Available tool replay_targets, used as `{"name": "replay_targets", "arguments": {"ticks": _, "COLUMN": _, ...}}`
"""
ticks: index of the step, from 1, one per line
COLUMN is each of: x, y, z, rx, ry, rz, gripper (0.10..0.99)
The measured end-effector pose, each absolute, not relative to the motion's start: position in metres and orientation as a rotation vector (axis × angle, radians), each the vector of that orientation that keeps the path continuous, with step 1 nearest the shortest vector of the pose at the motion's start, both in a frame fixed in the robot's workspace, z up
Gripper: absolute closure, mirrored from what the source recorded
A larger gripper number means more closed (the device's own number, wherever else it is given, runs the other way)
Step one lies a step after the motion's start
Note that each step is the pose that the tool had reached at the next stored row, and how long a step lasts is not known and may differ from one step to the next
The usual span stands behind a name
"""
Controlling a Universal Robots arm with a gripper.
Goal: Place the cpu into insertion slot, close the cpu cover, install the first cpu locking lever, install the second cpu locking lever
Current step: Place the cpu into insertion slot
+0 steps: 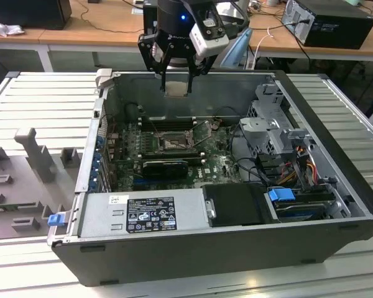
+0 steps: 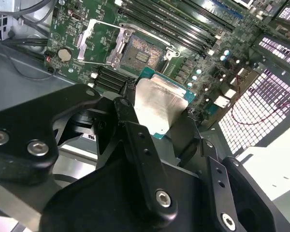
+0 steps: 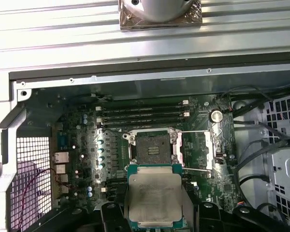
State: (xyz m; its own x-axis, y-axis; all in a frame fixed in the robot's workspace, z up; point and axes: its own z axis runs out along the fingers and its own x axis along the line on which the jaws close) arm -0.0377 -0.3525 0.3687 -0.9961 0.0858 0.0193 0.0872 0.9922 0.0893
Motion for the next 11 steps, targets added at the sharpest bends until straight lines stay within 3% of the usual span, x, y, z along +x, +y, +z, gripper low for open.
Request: {"name": "replay_targets", "arguments": {"ticks": 11, "x": -0.0377, "y": -0.3525, "z": 0.3687, "rx": -0.264, "ry": -3.115, "rz": -0.142, "gripper": 0.557}}
